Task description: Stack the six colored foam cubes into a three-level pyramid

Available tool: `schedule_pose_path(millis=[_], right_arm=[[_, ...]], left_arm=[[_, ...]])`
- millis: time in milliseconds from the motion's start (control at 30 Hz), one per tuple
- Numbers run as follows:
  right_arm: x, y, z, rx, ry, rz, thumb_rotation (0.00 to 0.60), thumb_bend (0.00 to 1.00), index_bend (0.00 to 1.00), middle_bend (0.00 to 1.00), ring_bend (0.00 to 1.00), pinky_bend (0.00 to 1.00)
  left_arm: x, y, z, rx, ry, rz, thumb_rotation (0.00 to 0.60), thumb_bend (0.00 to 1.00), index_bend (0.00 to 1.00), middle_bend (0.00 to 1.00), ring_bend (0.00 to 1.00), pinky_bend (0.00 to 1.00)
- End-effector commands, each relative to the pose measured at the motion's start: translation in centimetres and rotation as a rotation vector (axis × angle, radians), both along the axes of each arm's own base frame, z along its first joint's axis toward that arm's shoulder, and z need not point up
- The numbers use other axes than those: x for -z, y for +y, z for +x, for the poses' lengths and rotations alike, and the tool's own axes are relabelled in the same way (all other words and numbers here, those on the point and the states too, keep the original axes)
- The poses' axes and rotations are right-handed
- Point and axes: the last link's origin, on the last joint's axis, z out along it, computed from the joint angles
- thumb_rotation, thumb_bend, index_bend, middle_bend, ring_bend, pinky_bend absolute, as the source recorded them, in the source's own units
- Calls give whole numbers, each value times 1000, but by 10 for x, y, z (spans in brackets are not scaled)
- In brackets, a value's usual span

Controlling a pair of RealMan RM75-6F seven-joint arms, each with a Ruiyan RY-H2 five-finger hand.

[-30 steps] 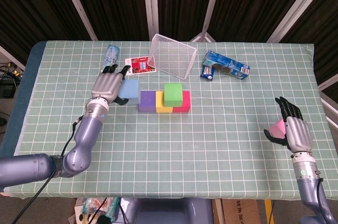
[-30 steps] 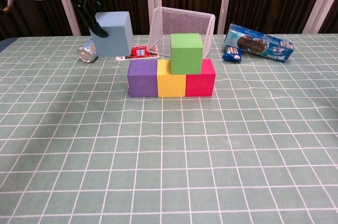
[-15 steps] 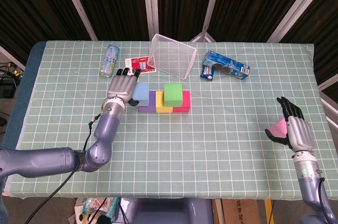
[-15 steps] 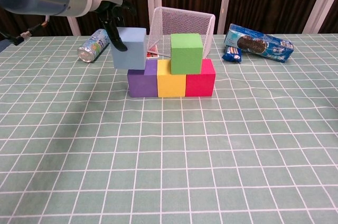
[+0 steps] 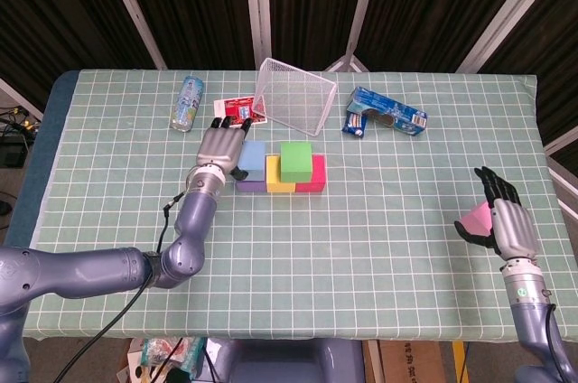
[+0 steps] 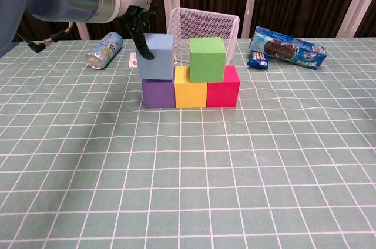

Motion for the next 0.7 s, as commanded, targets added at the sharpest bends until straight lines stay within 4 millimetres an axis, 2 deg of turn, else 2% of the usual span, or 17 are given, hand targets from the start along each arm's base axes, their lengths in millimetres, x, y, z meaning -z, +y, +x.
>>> schedule_pose_path(millis=[33,433,700], right_arm=[[0,0,-1,2,1,2,600,313,0,0,0,0],[1,-2,-2,10,-3,4,600,313,0,0,0,0],[2,-1,-2,12,-6,9,600,313,0,0,0,0]], left_arm=[[0,1,2,-2,-8,0,600,341,38,375,28,52],[9,3,11,3,-19,-17,600,341,37,375,28,52],[13,3,10,-6,-9,-20,600,340,36,375,28,52]])
